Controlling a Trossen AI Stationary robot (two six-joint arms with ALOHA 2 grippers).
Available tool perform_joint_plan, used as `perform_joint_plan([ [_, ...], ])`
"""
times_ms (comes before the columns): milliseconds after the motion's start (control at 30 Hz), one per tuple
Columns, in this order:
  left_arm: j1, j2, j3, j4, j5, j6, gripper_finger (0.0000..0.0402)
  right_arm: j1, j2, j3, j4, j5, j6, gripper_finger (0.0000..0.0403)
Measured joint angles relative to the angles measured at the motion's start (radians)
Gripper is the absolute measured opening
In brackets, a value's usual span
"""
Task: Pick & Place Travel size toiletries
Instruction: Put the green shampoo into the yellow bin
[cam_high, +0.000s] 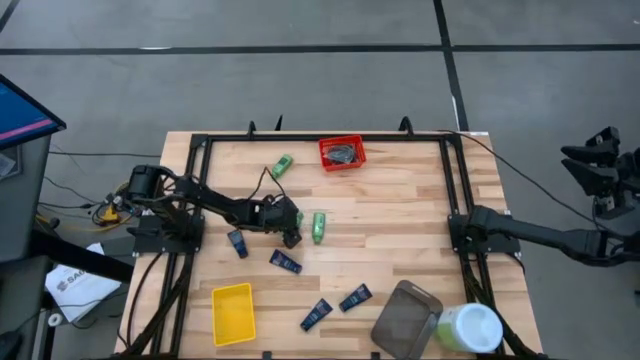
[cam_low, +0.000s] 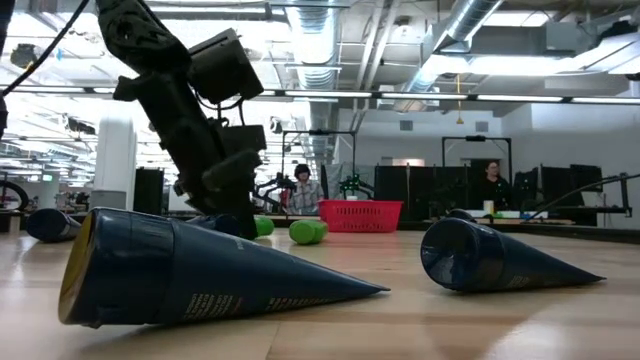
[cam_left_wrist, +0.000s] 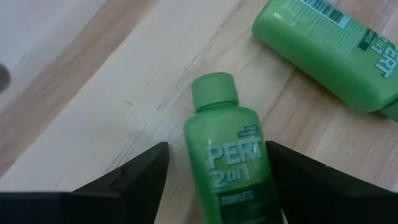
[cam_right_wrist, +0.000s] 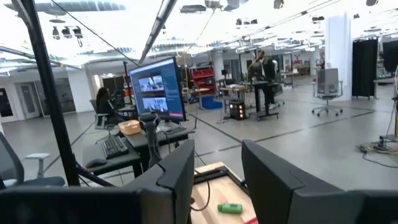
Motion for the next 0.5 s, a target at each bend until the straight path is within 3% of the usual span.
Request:
perform_joint_plan([
  [500, -0.022, -0.04, -0.005, -0.006, -0.01, -0.008, 0.0152, 0.0, -0.001, 0.002, 0.03, 0.0, -0.014, 0.0127],
])
